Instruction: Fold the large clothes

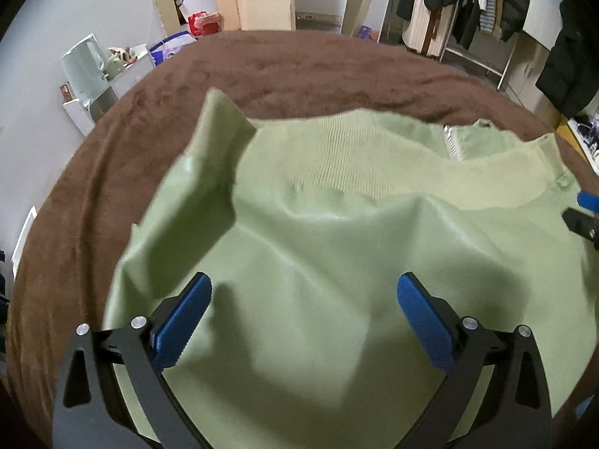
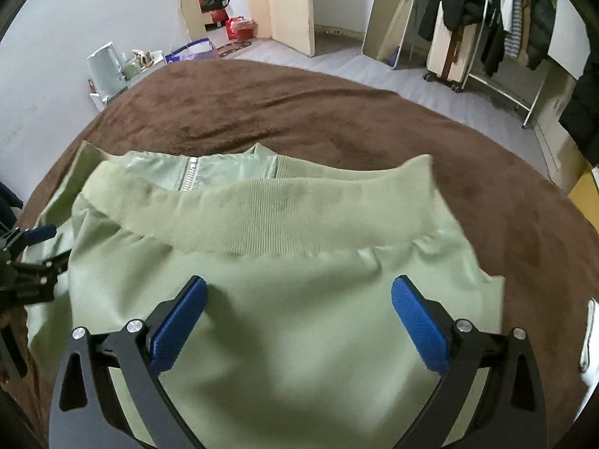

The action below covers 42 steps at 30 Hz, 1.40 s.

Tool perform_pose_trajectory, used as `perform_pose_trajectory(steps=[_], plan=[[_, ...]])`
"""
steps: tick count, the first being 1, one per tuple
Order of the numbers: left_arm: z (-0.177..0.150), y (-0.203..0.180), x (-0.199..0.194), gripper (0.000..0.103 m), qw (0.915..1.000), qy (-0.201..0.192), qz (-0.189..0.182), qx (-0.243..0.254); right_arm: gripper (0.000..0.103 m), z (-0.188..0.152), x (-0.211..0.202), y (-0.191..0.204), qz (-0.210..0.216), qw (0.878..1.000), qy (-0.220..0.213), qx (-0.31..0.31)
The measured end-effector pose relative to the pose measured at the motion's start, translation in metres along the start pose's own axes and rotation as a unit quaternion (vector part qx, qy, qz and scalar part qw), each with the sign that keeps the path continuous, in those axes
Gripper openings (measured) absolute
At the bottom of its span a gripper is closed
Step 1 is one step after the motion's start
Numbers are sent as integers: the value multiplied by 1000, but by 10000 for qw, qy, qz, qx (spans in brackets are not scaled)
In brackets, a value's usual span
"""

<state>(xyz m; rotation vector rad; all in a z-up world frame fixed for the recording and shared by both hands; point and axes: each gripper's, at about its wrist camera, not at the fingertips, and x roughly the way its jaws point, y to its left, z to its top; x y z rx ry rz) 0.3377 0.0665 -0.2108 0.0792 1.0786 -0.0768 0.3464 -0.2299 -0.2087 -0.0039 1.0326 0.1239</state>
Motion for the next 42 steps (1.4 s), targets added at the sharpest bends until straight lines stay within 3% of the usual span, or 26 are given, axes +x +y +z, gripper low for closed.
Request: perform_pose_trajectory(steps=[4,12,25,30,36,42], plan=[[-5,0,14,98,9999,-123,69,37,97,1,42,-6,-134,9987,425,260],[-1,14,24,98,9987,-377,68,-331,97,7,58,-24,-366,9969,177,670],[-1,15,27,98,9983,-462,164,-320,97,13,61,-34,-400,9966,203,697],[1,12,14,97,9985,-403,153,-325,97,11,41,-29,-211,9976,102,655],[8,-19,-22,97,9966,-750,-293,-167,97,-3,-3,3,217,9986,-260,396],[23,-53,-14,96,9955,-702,-632,44,97,-28,-19,41,148,9993,-326,-94]])
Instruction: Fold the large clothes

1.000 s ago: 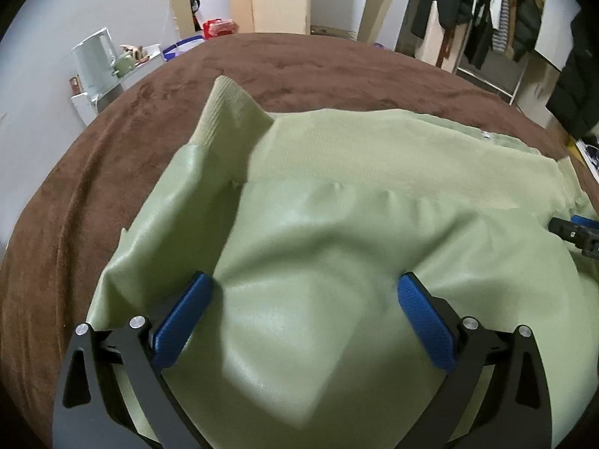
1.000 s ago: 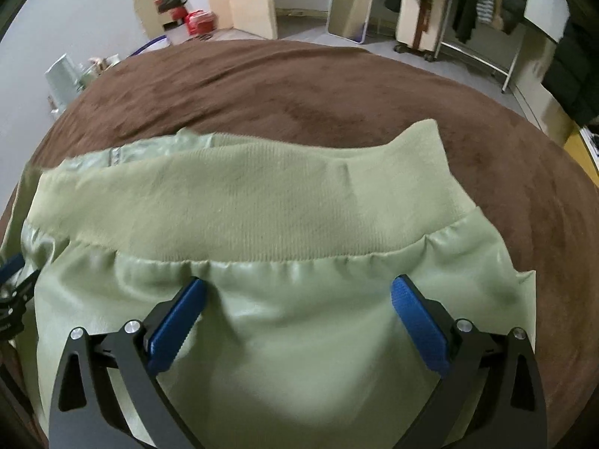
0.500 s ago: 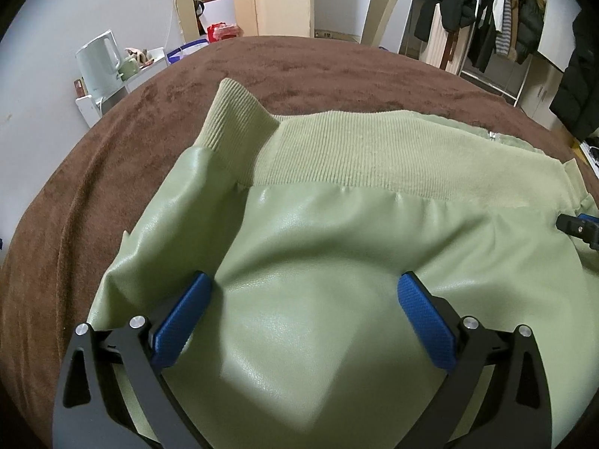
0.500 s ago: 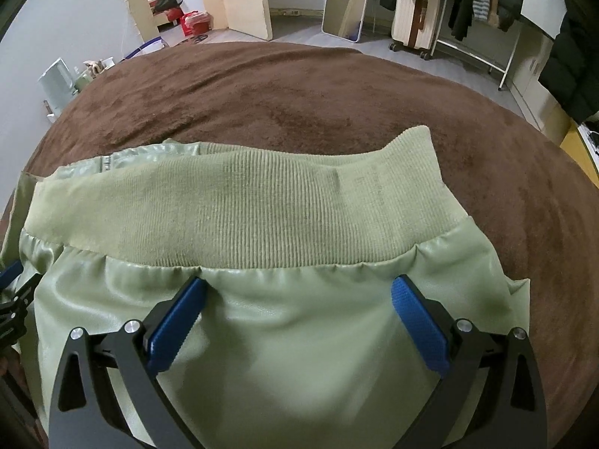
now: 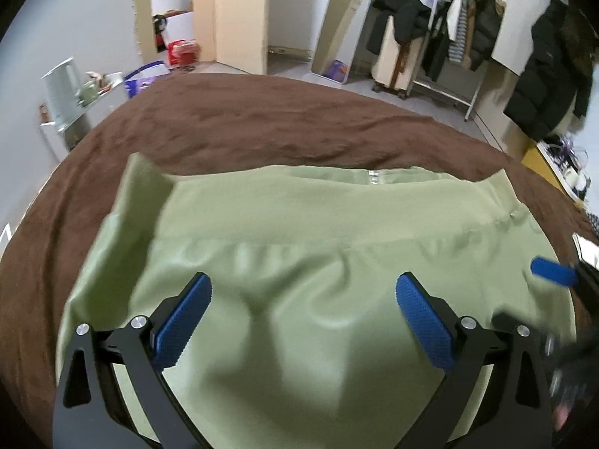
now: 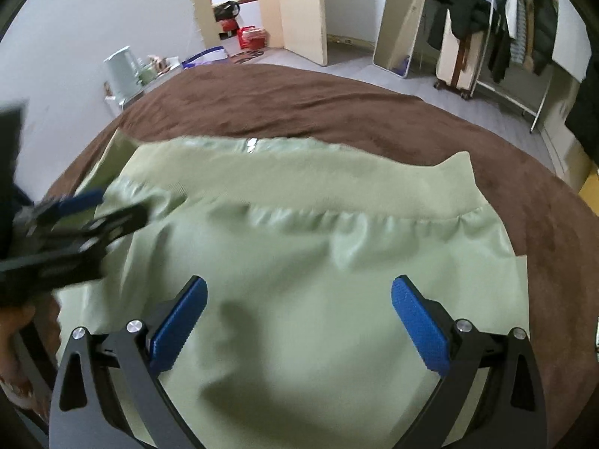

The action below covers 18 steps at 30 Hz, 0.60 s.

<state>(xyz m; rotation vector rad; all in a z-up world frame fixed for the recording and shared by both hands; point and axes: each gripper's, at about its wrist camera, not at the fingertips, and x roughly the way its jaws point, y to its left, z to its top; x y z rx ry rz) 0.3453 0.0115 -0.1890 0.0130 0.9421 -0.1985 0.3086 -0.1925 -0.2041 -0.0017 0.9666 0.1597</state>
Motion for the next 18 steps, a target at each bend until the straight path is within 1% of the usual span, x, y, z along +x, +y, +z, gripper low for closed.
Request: perform_pose_trajectory(steps=[2,6,7,9,12,14,15,17,18], plan=[[-1,-9,12,96,9998,133,-27,135,97,-12,-2,8,-85,9998,64,-145],[-13,-24,43,98,9968,508,228,577,97,-34,-15,14,-81,9997,94,-226],[-16,-23,45,98,9969,476,235,576,97,-38,-18,14,-93,9996,101,-246],[-17,-22,38,96,9977,400,236,492,97,-45,-25,13,-139,9995,113,-273],[-23,-18,13,96,9992,232,146,279,97,-52,-39,0,-140,9998,110,-116],[-33,-22,-2,96,9993,143,128,317,97,-56,-50,-14,-127,9998,84,108],[-44,-27,-11,96,9991,156,90,397,97,-58,-55,-19,-144,9997,68,189],[-60,-35,-21,97,9983,167,108,551,97,-66,-68,-34,-267,9989,27,387],[-74,-40,-28,97,9980,168,129,600,97,-70,-73,-40,-298,9984,20,483]])
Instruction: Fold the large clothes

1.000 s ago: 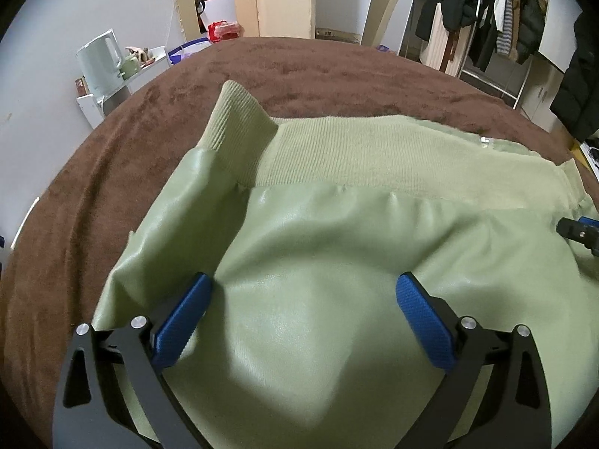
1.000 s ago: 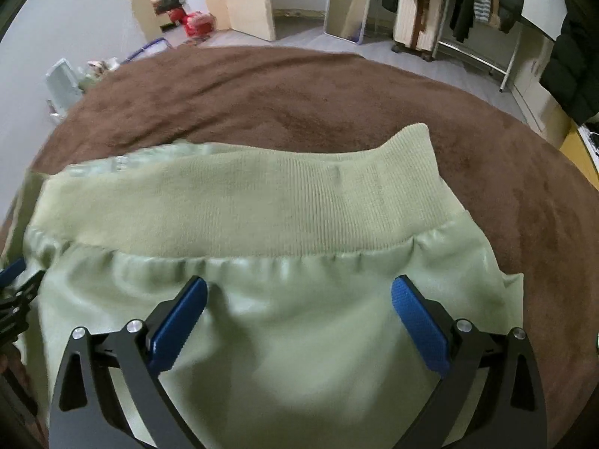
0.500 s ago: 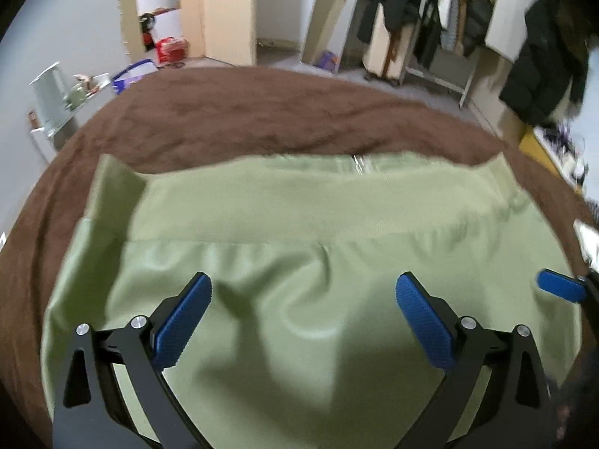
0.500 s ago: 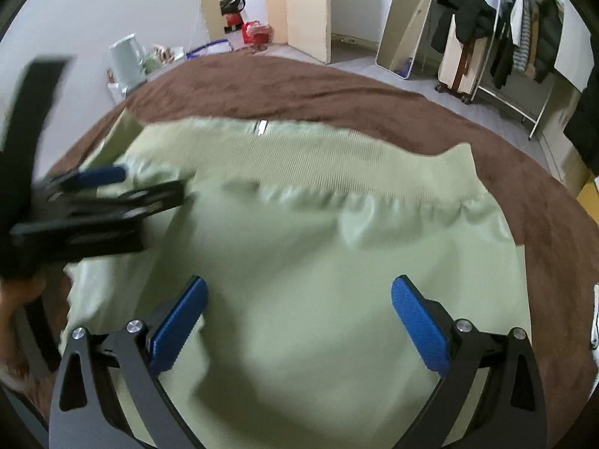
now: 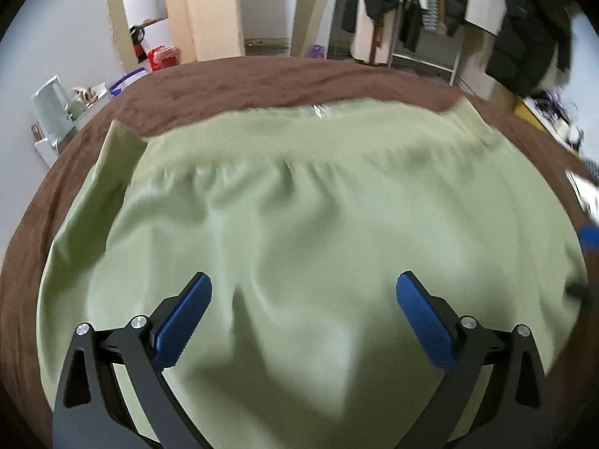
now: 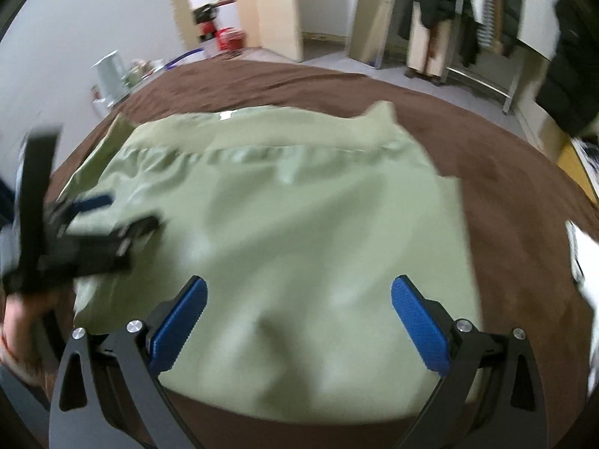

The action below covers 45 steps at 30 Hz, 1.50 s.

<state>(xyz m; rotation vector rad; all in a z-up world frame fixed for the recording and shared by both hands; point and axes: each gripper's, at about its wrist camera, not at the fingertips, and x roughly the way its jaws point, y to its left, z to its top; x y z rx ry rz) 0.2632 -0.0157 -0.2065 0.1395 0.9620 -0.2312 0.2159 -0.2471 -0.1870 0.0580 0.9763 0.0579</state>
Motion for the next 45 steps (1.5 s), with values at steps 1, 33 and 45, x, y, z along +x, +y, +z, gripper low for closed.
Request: perform_pose_trajectory(steps=[1,33,45], plan=[[-6,-2,-3,97,10000,22,14,-13,97,-4,-6,-11,-41,9998,-10,169],[-72,-7,-18,98,9978,250,337,-517,93,-111,16,-155,1813,8784,-626,4377],[-70,-8,-16,98,9972,373,369,-525,51,-109,20,-141,1244,8888,-477,4386]])
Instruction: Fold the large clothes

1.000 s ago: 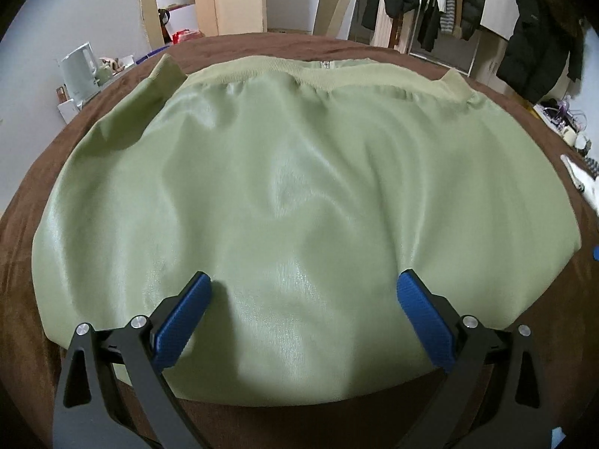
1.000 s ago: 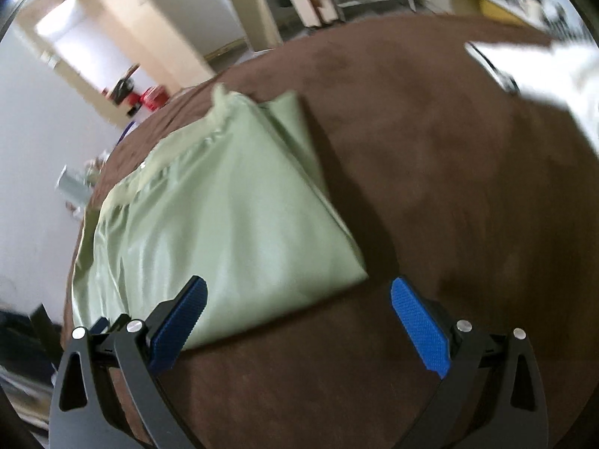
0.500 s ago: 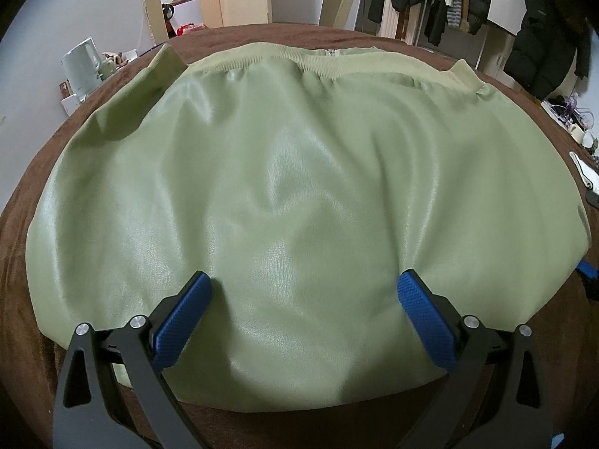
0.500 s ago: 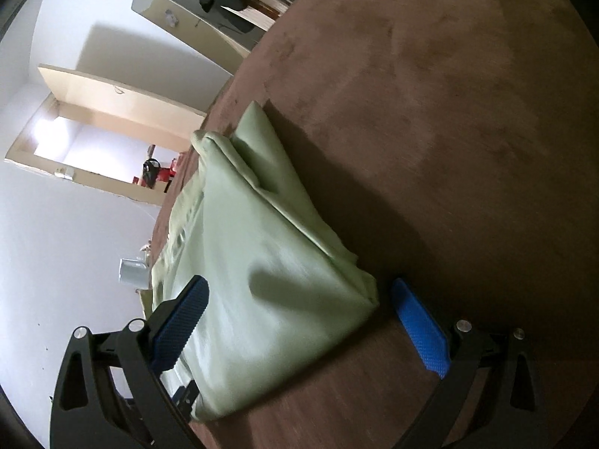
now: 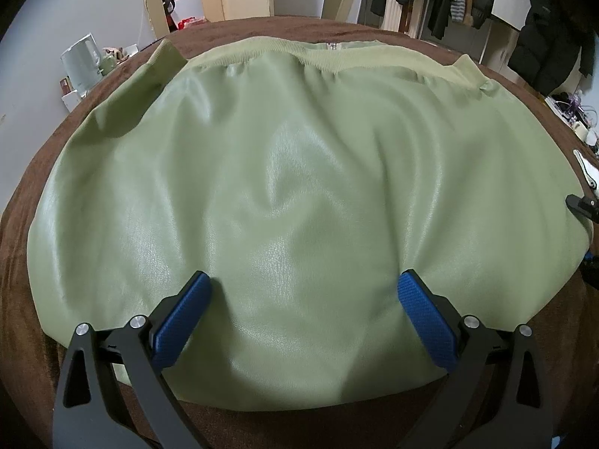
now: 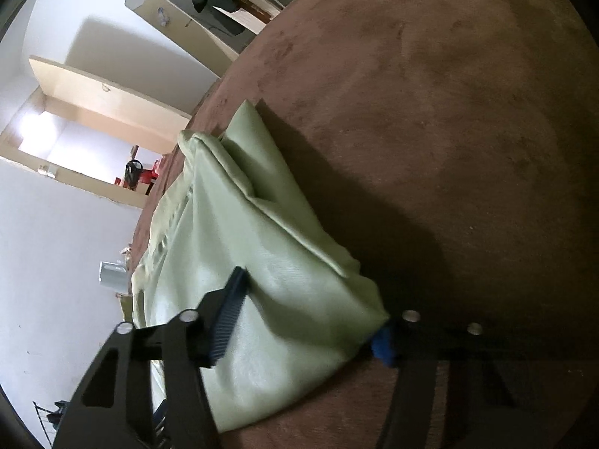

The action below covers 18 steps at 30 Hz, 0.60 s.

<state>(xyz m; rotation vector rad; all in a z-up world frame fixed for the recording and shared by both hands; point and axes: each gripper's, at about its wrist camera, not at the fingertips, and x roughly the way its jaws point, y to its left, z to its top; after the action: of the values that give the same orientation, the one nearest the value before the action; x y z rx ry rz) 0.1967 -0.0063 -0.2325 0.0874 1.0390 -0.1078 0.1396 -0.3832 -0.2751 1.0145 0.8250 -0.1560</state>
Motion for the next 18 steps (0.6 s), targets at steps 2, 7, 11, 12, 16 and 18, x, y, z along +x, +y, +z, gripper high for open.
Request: perform_pose_trajectory(steps=[2,7,11,12,16,18], plan=[[-1,0,0,98,10000,-45,13,6,37,2,-2,-7,88,10000,5,-4],[-4,0,-1,98,10000,-90,11,-4,22,1,-11,-3,430,9990,-84,-5],[-2,-1,-1,98,10000,-61,2,2,19,6,-18,9,688,9974,-179,80],[-2,0,-1,98,10000,-49,0,-3,19,6,-22,13,790,9966,-209,103],[1,-1,0,98,10000,60,2,-4,18,8,-38,34,1092,9937,-239,-13],[2,-1,0,98,9999,122,0,-12,18,9,-45,53,1223,9921,-200,-205]])
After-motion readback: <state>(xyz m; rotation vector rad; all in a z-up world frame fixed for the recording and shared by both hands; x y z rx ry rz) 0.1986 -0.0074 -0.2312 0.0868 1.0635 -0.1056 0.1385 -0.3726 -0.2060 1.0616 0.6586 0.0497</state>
